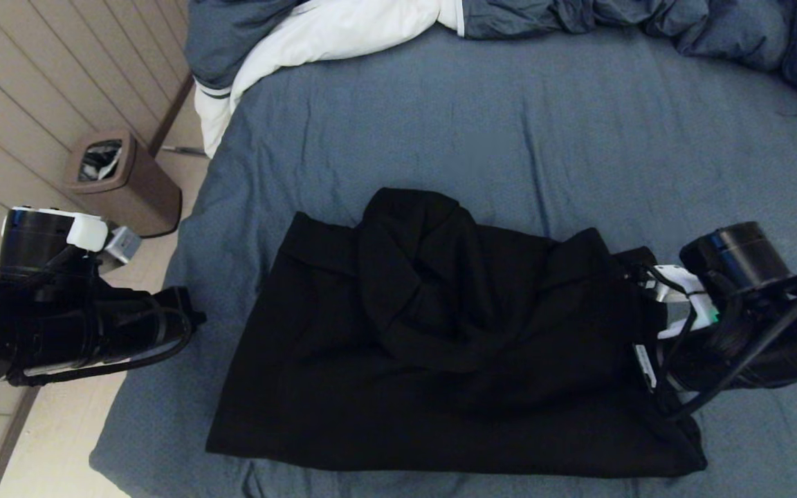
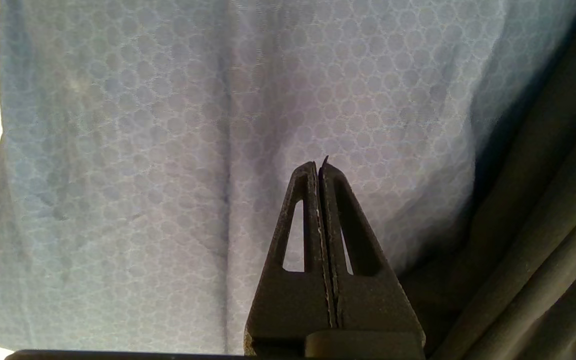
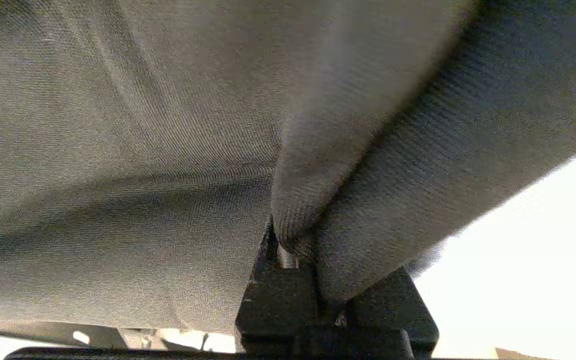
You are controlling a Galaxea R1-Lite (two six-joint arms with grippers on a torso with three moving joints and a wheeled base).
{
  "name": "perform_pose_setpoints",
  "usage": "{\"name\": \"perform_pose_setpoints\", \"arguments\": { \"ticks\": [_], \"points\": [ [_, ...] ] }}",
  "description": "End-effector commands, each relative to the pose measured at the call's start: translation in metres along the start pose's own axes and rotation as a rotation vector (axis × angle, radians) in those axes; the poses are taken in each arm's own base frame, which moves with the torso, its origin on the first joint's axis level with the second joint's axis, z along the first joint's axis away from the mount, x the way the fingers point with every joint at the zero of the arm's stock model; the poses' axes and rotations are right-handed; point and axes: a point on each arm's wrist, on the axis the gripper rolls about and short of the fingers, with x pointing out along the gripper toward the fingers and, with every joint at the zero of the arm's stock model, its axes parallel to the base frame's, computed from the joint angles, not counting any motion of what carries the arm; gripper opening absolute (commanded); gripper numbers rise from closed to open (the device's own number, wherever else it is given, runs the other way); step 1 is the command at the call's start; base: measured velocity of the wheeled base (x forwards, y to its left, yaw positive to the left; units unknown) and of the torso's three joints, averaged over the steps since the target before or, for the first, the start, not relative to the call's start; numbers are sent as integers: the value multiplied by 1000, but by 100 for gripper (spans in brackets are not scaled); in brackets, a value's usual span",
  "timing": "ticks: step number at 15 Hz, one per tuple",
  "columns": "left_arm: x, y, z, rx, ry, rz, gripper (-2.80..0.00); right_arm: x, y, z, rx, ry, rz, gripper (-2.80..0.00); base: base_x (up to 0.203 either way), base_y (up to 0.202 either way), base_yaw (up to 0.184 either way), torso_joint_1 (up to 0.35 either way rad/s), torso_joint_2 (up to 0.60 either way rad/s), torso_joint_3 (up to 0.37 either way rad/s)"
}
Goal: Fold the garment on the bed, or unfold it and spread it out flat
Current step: Fold the black sweatshirt
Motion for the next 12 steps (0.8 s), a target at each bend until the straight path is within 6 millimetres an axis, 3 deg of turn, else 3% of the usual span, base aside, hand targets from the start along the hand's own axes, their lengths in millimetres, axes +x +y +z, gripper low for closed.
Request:
{"name": "perform_pose_setpoints", "arguments": {
  "ticks": [1, 5, 12],
  "points": [
    [0, 0, 0, -4, -1, 0, -280, -8, -14, 1, 31, -26, -33, -280, 0, 0, 0, 0, 0, 0],
    [1, 0, 0, -3, 2, 1, -280, -26, -48, -3, 89, -71, -120, -280, 0, 0, 0, 0, 0, 0],
    [-1, 1, -1, -3, 2, -1, -280, -61, -129, -18, 192, -136, -290, -280, 0, 0, 0, 0, 0, 0]
  ]
}}
